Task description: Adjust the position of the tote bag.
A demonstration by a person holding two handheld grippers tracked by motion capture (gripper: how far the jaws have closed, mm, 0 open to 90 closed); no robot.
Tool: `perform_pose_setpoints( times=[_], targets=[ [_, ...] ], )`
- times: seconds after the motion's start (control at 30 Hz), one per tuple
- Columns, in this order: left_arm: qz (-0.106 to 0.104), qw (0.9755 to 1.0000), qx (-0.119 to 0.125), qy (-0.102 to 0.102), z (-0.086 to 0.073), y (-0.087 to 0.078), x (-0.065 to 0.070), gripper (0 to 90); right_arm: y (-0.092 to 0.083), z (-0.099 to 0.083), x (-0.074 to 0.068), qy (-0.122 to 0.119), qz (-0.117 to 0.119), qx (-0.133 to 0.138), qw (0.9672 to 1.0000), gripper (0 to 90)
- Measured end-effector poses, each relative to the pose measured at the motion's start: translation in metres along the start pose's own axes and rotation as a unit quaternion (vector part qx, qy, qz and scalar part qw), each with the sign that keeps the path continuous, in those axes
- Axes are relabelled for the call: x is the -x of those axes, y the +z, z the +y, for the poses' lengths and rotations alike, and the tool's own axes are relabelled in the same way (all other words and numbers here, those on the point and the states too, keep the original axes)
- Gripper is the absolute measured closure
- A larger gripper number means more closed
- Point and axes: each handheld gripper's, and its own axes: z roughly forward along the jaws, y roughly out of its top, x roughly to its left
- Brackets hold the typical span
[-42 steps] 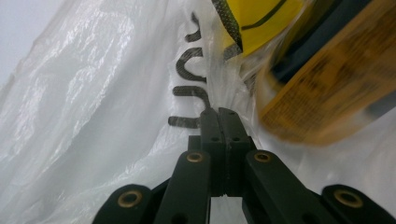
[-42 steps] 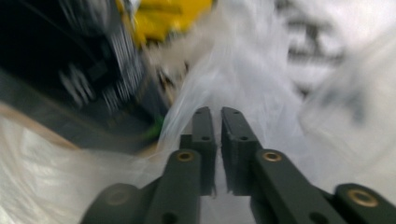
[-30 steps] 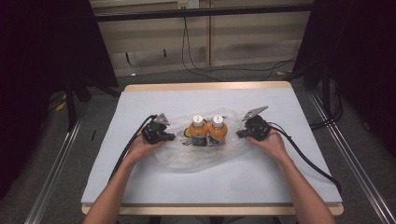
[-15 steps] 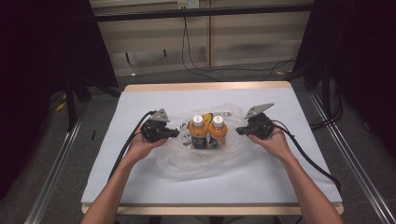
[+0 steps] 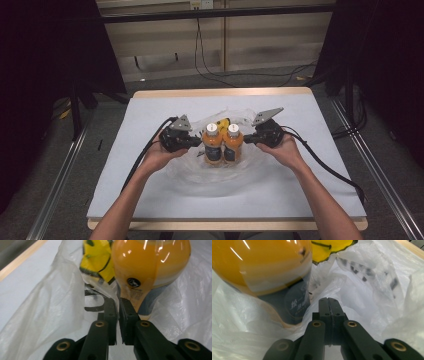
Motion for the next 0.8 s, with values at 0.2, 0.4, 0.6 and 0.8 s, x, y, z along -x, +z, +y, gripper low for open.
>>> perform_pose_setpoints(
  times=[0.2, 0.4, 0.6, 0.8],
  targets=[
    [0.002, 0.9987, 0.049, -0.013, -0.001, -0.026, 0.0, 74.3, -0.012, 0.001, 0.001, 0.008, 0.0, 0.018, 0.9998, 80.0],
    [-0.012, 0.9956, 0.093, 0.001, 0.003, -0.041, 0.01, 80.1, -0.031, 0.007, -0.001, 0.012, 0.011, 0.057, 0.9982, 83.6],
    [-0.024, 0.9996, -0.002, 0.017, -0.003, 0.002, 0.015, 85.4, -0.011, 0.006, -0.001, -0.004, 0.032, 0.005, 0.9995, 90.0],
    [-0.03, 0.9962, -0.08, 0.01, -0.03, 0.037, 0.006, 85.4, 0.022, -0.009, -0.002, -0.017, 0.033, -0.058, 0.9976, 90.0]
  ],
)
